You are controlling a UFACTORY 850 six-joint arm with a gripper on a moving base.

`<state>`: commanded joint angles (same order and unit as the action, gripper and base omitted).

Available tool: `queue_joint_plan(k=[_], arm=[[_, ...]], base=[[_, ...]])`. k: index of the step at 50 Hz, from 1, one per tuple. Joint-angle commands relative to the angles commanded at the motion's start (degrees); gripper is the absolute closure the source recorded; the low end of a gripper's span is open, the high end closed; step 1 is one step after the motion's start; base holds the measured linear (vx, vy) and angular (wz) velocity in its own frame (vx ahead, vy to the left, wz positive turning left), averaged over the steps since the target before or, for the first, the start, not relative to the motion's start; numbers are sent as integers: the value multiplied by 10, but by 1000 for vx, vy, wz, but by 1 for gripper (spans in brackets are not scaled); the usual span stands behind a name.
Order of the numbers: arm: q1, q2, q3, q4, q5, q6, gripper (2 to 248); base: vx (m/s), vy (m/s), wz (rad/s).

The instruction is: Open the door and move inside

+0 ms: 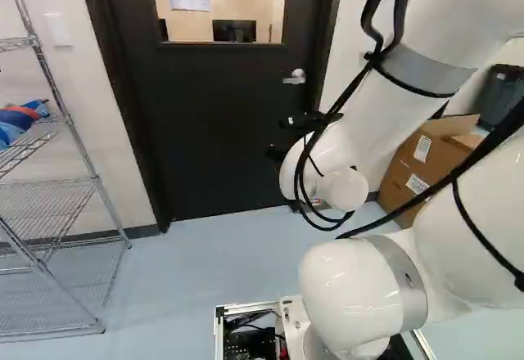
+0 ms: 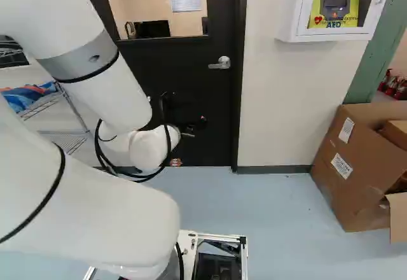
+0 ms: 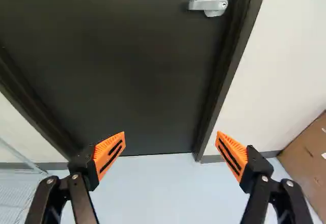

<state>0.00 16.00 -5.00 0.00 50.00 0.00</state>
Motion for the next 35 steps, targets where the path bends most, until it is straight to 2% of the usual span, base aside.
queue_joint_plan(k=[13,35], arm=[[0,0,0,0,0,0,3],[0,0,0,0,0,0,3]], base=[[142,7,-173],[131,39,-24]])
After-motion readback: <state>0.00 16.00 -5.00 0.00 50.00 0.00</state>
